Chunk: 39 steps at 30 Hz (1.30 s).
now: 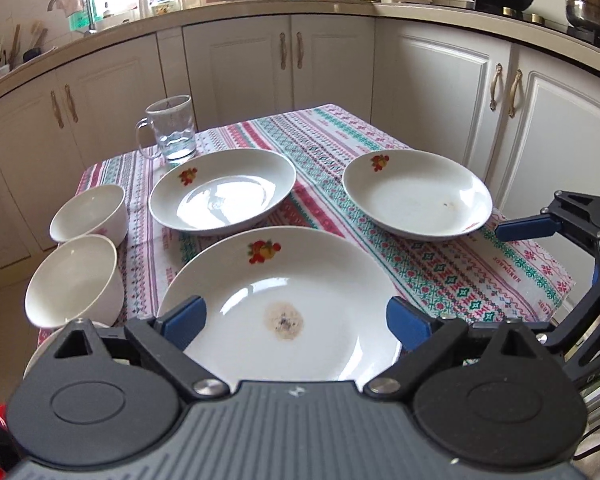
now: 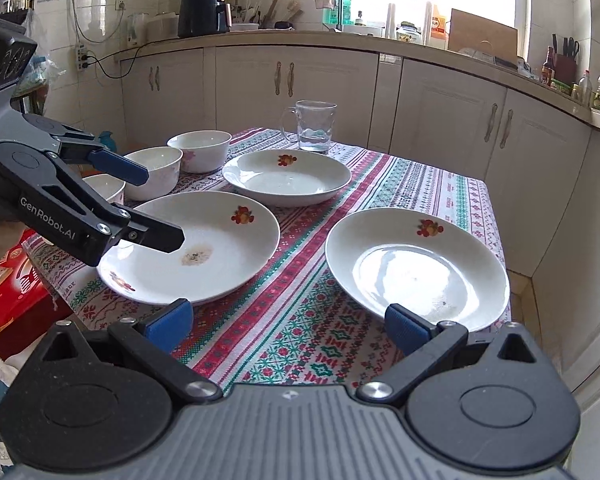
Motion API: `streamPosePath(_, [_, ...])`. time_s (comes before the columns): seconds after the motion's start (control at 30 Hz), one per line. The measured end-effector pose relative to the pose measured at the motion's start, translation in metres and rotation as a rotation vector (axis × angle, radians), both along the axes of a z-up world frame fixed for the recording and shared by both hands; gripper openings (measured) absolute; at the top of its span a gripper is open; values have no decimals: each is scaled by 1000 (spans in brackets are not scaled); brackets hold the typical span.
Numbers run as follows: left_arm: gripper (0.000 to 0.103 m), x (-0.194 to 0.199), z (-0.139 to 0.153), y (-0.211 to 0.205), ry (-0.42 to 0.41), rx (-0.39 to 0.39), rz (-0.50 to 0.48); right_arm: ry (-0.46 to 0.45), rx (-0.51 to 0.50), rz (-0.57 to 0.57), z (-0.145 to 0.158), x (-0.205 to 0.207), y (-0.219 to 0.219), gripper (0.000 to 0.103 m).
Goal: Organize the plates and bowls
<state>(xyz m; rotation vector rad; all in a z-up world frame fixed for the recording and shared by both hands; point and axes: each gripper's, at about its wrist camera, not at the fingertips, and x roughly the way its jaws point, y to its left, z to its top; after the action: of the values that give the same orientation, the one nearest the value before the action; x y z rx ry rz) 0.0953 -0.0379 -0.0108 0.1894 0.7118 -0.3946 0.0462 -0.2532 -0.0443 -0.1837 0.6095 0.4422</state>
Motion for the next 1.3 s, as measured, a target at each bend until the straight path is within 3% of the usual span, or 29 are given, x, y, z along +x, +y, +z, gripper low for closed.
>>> streamPosePath(0.53, [96, 20, -9, 22, 77, 53, -32, 69, -54, 134, -24, 16, 38, 103])
streamPosePath(0.93, [93, 79, -9, 31, 237, 32, -11, 77, -86, 272, -44, 34, 60, 103])
streamPosePath(1.13, [89, 102, -15, 23, 312, 99, 6, 73, -65, 323, -48, 39, 61, 103])
streamPosePath(1.3, [82, 116, -24, 20, 373, 107, 14, 83, -35, 339, -51, 45, 58, 103])
